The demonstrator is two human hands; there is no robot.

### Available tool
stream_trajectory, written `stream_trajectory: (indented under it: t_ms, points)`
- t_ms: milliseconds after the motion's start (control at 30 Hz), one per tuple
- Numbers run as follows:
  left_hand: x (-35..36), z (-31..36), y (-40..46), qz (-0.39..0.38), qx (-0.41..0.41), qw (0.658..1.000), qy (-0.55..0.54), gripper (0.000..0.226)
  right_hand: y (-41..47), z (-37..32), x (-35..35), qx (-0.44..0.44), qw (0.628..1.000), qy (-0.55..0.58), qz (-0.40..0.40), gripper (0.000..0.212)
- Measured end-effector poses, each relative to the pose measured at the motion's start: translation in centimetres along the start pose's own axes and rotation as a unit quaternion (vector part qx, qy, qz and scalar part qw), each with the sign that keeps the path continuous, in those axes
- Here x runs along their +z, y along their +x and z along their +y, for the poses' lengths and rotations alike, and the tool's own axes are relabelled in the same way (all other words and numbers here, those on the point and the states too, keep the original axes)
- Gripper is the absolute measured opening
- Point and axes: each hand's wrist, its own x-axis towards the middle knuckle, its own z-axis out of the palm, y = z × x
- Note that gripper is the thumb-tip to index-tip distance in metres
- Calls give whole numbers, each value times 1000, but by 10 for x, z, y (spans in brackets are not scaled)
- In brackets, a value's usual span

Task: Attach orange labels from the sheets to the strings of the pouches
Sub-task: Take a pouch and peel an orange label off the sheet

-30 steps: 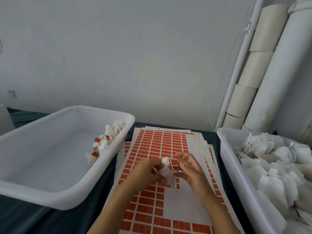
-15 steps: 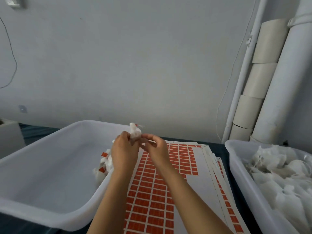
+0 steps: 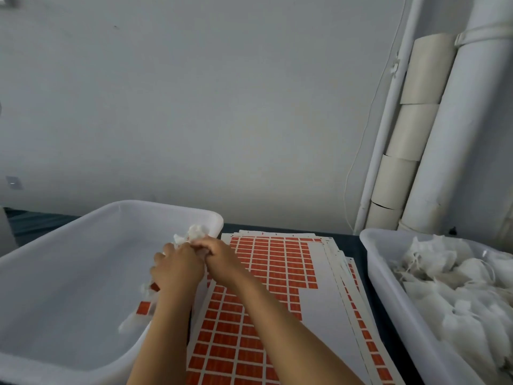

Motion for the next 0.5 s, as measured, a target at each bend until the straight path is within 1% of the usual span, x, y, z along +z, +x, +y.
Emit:
stream_trajectory:
  t_ms: [67, 100, 167, 300, 400, 433, 500]
  points:
    - [-1, 0, 5, -35, -6, 998, 56, 44, -3, 3, -2, 8, 1000, 20, 17, 35]
    - [-1, 0, 8, -55, -6, 996, 63, 46, -6, 4, -4, 13, 999, 26, 34, 37]
    - [-2, 1, 12, -86, -11, 995, 47, 53, -12, 7, -10, 21, 997, 23, 75, 37]
    - [-5, 3, 12, -107, -54, 993, 3, 67, -28, 7, -33, 35, 992, 13, 121, 33]
    - [-6, 8, 6, -90, -100, 990, -30, 79, -42, 3, -59, 38, 987, 20, 156, 29]
    - [-5, 12, 4, -69, -102, 992, -15, 79, -47, 1, -69, 41, 985, 22, 168, 28]
    - [-1, 21, -4, -3, -69, 997, 42, 71, -57, -5, -88, 43, 980, 17, 193, 26]
